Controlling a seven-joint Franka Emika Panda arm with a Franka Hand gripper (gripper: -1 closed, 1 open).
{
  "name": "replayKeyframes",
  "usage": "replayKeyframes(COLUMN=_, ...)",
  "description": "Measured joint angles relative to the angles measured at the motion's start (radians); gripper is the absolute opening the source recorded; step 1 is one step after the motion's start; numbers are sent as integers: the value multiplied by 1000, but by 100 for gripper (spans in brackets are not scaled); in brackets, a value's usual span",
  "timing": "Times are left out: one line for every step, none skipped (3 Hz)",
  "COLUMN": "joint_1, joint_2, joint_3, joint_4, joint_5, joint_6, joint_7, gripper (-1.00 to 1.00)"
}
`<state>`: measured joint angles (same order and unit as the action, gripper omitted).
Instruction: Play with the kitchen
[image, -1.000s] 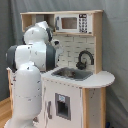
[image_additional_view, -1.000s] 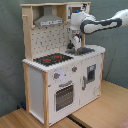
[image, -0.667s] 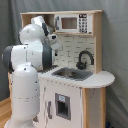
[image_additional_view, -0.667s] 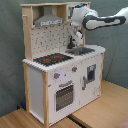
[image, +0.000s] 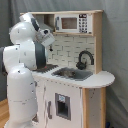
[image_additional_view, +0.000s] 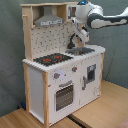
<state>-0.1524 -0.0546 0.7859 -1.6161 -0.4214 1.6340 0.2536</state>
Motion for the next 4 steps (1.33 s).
replayKeyframes(joint_1=1, joint_2=-18, joint_3=60, joint_4=-6, joint_5=-78, joint_6=-55, joint_7=2, gripper=100)
replayKeyframes(joint_1=1, joint_2=-22, joint_3=115, joint_4=-9, joint_5=-149, joint_6=-100, joint_7=8, gripper=100)
replayKeyframes(joint_1=2, joint_2=-24, joint_3=173, joint_4=-21, joint_5=-226, joint_6=-141, joint_7=19, gripper=100)
replayKeyframes(joint_1=2, joint_2=-24, joint_3=230, joint_4=-44, joint_5=-303, joint_6=-169, joint_7=30, gripper=100)
